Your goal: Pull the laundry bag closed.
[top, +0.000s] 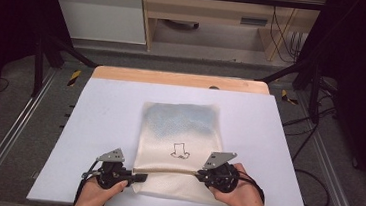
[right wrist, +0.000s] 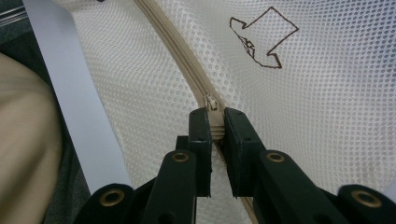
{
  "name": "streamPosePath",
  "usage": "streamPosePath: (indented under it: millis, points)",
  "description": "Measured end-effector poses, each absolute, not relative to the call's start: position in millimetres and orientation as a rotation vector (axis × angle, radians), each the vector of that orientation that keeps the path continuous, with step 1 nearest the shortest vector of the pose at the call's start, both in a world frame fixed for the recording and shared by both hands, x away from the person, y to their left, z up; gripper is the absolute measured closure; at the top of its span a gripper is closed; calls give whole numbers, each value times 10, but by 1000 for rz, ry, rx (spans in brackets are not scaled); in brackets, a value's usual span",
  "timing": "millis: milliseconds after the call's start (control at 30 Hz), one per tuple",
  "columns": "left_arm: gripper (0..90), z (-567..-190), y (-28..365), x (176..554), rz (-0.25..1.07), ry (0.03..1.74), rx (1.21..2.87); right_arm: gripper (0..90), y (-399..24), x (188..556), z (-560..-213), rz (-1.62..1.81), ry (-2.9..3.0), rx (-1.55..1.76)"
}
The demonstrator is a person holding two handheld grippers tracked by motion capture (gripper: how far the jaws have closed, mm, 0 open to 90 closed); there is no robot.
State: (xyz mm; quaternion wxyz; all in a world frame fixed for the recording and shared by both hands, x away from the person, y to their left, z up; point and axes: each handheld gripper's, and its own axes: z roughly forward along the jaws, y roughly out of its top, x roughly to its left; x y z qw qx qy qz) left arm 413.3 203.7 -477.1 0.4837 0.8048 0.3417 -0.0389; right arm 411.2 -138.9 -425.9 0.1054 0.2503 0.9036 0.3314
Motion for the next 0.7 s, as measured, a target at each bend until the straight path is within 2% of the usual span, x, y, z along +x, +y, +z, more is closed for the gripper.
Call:
streamPosePath:
  millis: [700]
  points:
    - [851,-4767,2049,4137,-91,832,1956,819,-1489,4072,-4274,982,2648,761]
